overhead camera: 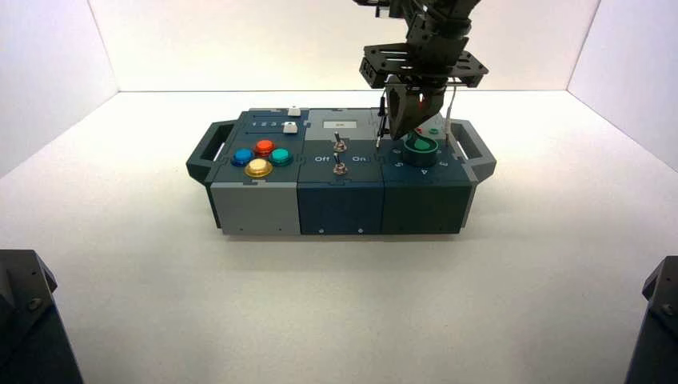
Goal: Turn the knob to position 1.
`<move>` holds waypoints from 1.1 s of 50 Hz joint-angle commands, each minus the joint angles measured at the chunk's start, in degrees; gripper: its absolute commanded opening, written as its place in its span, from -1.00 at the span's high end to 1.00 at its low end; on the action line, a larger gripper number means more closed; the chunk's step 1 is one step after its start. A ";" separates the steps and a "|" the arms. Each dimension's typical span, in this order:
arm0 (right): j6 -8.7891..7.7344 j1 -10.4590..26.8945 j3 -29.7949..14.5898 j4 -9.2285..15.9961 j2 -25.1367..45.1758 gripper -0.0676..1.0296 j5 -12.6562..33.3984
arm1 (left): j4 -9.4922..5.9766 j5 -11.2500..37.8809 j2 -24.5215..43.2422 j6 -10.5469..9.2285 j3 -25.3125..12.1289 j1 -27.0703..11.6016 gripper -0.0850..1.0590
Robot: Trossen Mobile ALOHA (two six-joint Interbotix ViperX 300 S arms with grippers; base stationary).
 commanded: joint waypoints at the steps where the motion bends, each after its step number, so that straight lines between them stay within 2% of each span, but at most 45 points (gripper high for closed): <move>1: 0.18 -0.18 -0.97 -0.09 -0.79 0.92 -0.26 | 0.09 -0.70 0.35 0.09 -1.05 0.18 0.91; 55: 0.18 -0.18 -1.67 0.00 -0.35 0.92 0.00 | 0.09 -0.79 0.00 0.18 -0.97 0.26 0.91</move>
